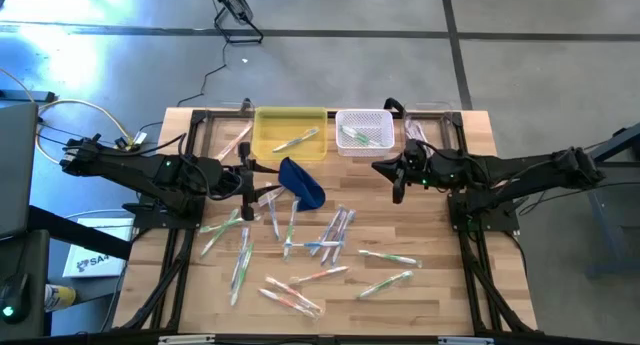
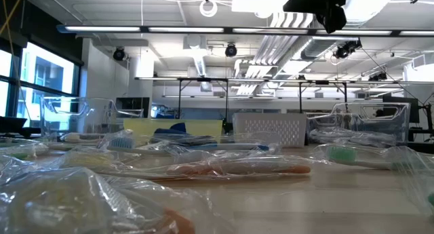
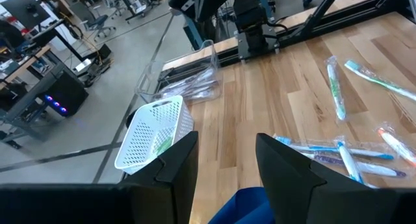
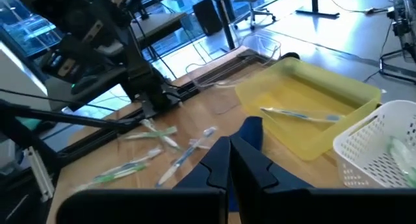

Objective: Pick & Place Toothbrushes
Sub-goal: Put the blue toothbrush into the yellow bin

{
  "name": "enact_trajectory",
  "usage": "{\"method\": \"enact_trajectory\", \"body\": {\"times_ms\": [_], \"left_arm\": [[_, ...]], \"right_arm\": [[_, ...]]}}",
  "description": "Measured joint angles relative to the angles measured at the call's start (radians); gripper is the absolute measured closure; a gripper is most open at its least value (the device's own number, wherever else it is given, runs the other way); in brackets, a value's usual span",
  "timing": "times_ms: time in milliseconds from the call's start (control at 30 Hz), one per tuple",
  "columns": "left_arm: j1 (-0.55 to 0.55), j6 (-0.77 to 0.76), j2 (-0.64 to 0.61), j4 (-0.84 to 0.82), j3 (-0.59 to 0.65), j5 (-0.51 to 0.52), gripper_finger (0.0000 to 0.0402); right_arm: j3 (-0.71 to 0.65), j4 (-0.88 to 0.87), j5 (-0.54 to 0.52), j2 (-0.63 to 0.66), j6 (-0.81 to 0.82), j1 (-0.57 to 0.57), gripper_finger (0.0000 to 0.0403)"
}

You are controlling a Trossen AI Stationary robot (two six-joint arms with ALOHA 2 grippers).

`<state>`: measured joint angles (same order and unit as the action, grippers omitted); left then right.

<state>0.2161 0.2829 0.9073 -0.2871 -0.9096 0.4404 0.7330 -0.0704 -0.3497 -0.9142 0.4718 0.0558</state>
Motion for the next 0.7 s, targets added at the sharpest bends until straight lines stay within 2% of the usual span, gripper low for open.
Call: {"method": "enact_trajectory", "body": {"times_ms": [167,600,700], "left_arm": [[0.000,0.000,0.000,0.000,0.000,0.000,0.0252],[0.000,-0.082,0.000,0.002,0.000,0.001,0.0252],[0.000,-0.068,0.000,0.046,0.000,0.016,0.0252]], "right_arm": [[0.000,0.000,-0.052,0.000,0.002,0.024,0.0399],[0.000,0.000,-0.052,0.000,0.002,0.025,0.0399],[0.000,0.000,-0.052,0.000,0.002,0.025,0.0399]]}}
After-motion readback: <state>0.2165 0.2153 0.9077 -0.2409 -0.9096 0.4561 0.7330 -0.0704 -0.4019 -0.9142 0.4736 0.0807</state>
